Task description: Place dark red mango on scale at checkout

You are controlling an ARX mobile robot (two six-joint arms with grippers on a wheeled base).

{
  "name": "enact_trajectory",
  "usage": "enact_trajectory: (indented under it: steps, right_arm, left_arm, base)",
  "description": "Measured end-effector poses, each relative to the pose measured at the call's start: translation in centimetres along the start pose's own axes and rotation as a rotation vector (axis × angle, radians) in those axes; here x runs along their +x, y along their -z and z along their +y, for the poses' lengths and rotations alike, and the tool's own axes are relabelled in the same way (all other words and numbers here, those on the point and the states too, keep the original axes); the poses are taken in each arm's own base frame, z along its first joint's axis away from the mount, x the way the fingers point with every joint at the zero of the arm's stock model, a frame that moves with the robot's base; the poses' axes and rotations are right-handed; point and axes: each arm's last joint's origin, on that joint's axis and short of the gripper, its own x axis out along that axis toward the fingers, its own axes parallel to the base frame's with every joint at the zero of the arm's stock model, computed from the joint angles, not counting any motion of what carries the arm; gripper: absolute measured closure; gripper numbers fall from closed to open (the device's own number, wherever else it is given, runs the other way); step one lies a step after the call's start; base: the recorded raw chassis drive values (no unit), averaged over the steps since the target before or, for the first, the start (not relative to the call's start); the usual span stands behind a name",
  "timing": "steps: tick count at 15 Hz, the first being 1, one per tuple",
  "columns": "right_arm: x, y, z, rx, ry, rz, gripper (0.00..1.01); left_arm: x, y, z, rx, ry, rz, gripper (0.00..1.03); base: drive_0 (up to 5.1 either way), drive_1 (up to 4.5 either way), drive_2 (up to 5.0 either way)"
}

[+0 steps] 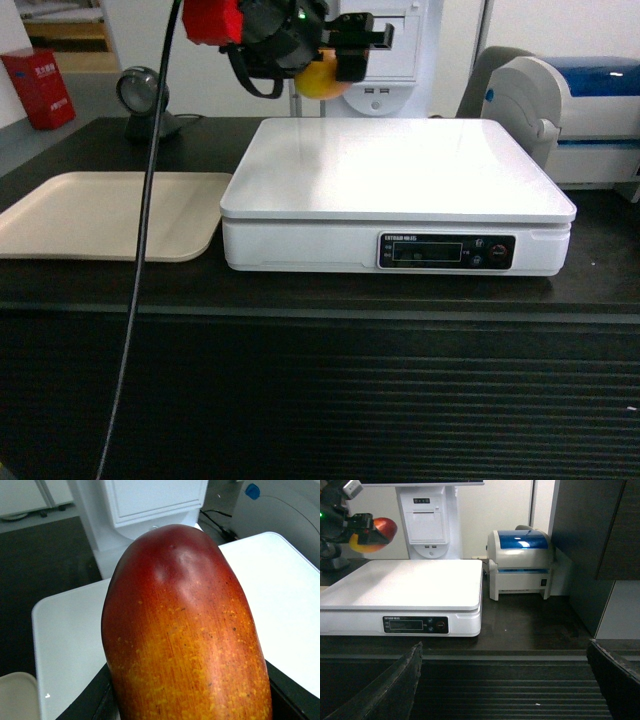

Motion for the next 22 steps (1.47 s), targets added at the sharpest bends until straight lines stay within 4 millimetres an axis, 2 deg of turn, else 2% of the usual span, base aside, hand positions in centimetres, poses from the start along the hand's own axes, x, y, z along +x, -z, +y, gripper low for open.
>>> enact_trajectory:
  steps: [2, 4, 6, 12, 13, 15, 17, 19, 20, 22]
  right_arm:
    - [0.0, 0.0, 0.0, 0.000, 0.000, 0.000, 0.03]
    - [0.0, 0.0, 0.0, 0.000, 0.000, 0.000, 0.03]
    - [0.0, 0.0, 0.0, 0.000, 0.000, 0.000, 0.03]
    - [0.0, 0.0, 0.0, 0.000, 0.000, 0.000, 0.03]
    - [0.0, 0.0, 0.0, 0.000, 0.000, 0.000, 0.03]
    - [0.0, 0.0, 0.0, 0.000, 0.000, 0.000, 0.03]
    - [0.0, 0.0, 0.0, 0.000, 0.000, 0.000, 0.03]
    - [0.0, 0.0, 0.0, 0.000, 0.000, 0.000, 0.03]
    - [0.0, 0.0, 0.0, 0.000, 0.000, 0.000, 0.03]
    - [0.0, 0.0, 0.0, 0.000, 0.000, 0.000, 0.03]
  left_arm:
    - [2.7, 0.5, -3.8, 0.018, 0.055, 0.042, 0.43]
    - [3.8, 1.6, -6.0, 0.024, 0.088, 0.075, 0.43]
    - [4.4, 2.5, -7.4, 0.035, 0.106, 0.112, 0.43]
    - [4.8, 3.9, -7.1, 0.005, 0.086, 0.172, 0.41]
    - [4.9, 4.3, -7.1, 0.004, 0.094, 0.182, 0.25]
    - [4.9, 4.6, -7.1, 0.007, 0.102, 0.189, 0.06]
    - [4.7, 4.6, -7.1, 0.011, 0.108, 0.181, 0.05]
    - [4.1, 3.4, -6.7, 0.010, 0.104, 0.136, 0.05]
    - [3.3, 2.1, -6.4, 0.003, 0.101, 0.088, 0.05]
    - [-0.2, -1.8, -5.1, -0.026, 0.087, -0.053, 0.05]
  base:
    - [0.0, 0.00, 0.0]
    - [0.0, 0.00, 0.0]
    - [0.0, 0.00, 0.0]
    - [0.0, 0.00, 0.0]
    - [0.0, 0.00, 0.0]
    - [0.0, 0.00, 0.0]
    - [0.0, 0.00, 0.0]
    - [0.0, 0.00, 0.0]
    - [0.0, 0.00, 0.0]
    - [0.0, 0.00, 0.0]
